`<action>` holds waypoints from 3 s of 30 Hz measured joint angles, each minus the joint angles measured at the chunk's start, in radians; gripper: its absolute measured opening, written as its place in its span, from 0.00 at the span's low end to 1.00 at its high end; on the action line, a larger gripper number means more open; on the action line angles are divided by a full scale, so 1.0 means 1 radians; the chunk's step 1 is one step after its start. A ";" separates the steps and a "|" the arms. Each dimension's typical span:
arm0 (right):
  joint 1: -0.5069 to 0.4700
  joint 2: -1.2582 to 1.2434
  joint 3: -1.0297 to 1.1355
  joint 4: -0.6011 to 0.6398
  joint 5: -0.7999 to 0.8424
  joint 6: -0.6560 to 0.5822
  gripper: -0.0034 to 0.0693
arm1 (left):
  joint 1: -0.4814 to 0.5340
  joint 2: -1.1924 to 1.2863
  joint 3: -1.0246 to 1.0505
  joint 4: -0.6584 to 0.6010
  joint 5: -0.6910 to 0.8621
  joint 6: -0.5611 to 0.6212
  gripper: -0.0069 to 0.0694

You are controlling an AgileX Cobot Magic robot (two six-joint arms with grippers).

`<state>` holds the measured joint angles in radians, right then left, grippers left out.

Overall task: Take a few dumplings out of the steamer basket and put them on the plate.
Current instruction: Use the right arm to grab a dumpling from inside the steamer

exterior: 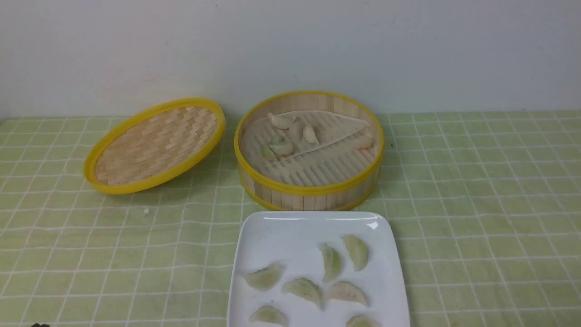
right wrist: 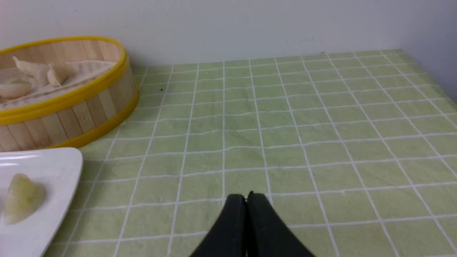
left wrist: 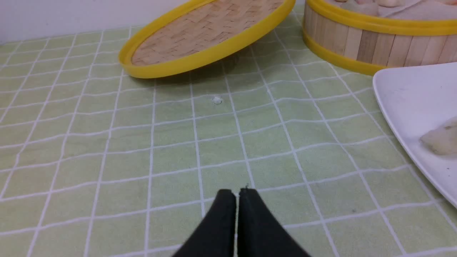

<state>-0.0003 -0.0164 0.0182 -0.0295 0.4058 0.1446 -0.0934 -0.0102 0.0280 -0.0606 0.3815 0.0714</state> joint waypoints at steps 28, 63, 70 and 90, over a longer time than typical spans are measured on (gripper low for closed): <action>0.000 0.000 0.000 -0.007 -0.001 -0.004 0.03 | 0.000 0.000 0.000 0.000 0.000 0.000 0.08; 0.186 0.836 -0.937 0.268 0.403 -0.145 0.03 | 0.000 0.000 0.000 0.000 0.001 0.000 0.08; 0.193 1.329 -1.346 0.312 0.626 -0.422 0.03 | 0.000 0.000 0.000 0.000 0.001 0.000 0.08; 0.370 2.297 -2.371 0.182 0.846 -0.488 0.03 | 0.000 0.000 0.000 0.000 0.001 0.000 0.08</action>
<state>0.3701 2.2805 -2.3524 0.1524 1.2514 -0.3430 -0.0934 -0.0102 0.0280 -0.0606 0.3826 0.0714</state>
